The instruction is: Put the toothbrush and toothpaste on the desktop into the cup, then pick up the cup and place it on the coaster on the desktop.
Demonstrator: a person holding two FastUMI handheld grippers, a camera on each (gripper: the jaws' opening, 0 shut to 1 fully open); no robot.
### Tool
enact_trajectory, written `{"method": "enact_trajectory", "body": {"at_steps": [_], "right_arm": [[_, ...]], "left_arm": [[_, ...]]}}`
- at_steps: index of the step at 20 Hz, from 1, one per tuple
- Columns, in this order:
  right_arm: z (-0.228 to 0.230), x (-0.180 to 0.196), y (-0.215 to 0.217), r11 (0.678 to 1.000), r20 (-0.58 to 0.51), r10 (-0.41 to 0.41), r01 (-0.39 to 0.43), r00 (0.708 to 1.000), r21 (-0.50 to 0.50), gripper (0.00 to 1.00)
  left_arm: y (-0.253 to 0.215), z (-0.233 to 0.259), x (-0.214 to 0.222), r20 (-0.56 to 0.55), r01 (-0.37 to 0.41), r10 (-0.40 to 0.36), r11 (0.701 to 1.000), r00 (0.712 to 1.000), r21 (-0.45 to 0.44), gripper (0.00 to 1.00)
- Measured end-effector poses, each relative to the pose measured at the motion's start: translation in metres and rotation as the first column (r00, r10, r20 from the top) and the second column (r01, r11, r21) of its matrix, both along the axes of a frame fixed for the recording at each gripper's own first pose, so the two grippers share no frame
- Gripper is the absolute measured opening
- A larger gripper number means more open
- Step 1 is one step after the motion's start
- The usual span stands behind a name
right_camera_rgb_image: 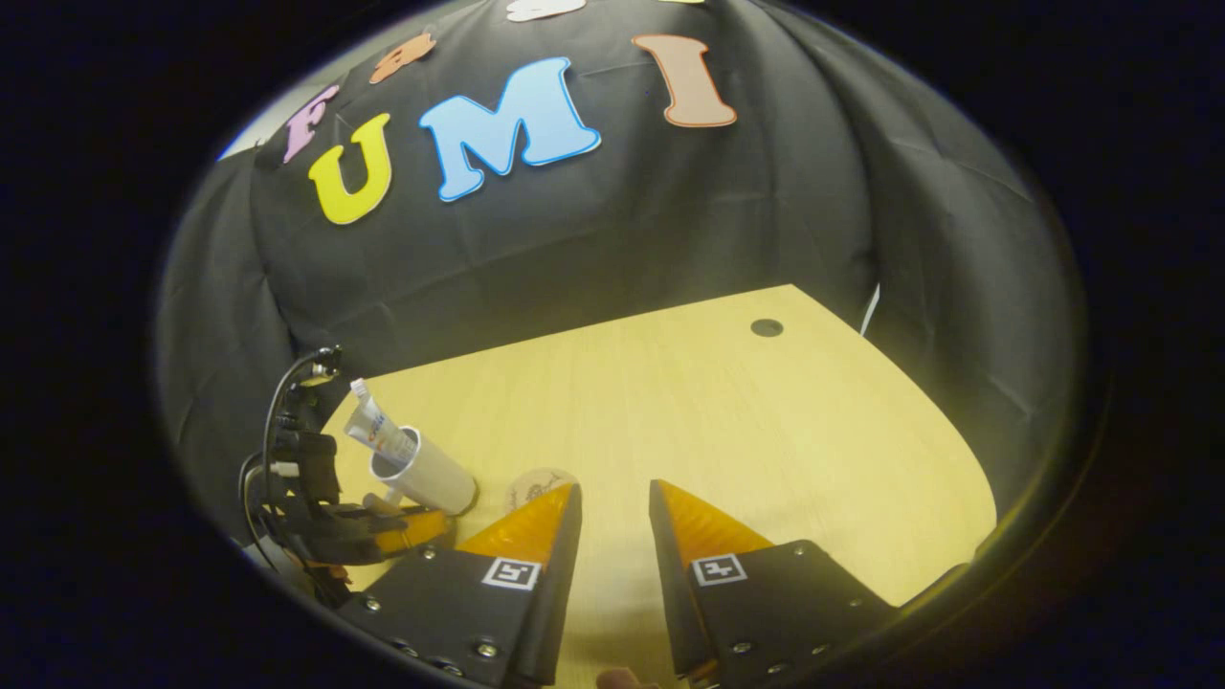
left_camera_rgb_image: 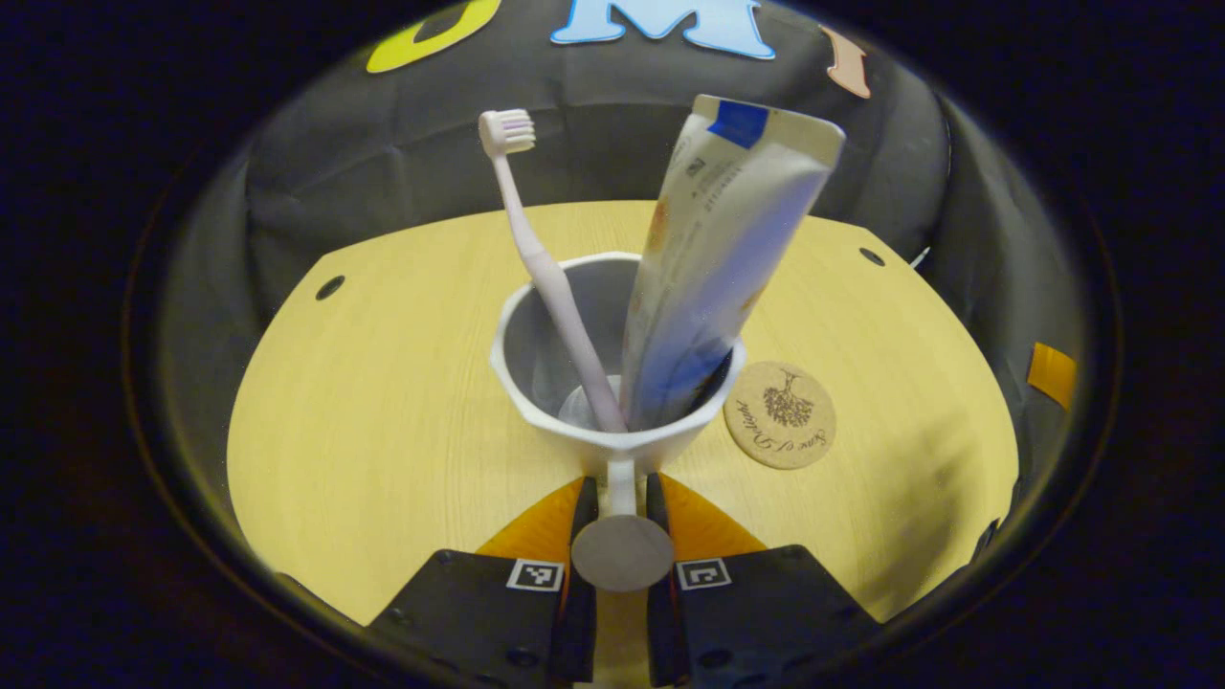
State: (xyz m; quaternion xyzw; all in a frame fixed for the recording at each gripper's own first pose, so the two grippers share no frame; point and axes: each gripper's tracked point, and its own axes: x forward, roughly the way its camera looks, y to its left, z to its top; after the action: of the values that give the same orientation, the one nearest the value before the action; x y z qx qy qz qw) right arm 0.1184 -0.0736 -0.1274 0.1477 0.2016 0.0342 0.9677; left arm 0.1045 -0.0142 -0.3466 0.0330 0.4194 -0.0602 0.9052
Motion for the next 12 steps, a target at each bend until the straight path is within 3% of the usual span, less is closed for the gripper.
{"method": "enact_trajectory", "body": {"at_steps": [12], "right_arm": [[0.002,-0.007,-0.034,1.000,0.007,-0.025,0.025,1.000,0.006,0.43]], "left_arm": [[-0.093,0.000,0.000,-0.034,0.143,-0.144,0.989,0.989,-0.027,0.28]]}}
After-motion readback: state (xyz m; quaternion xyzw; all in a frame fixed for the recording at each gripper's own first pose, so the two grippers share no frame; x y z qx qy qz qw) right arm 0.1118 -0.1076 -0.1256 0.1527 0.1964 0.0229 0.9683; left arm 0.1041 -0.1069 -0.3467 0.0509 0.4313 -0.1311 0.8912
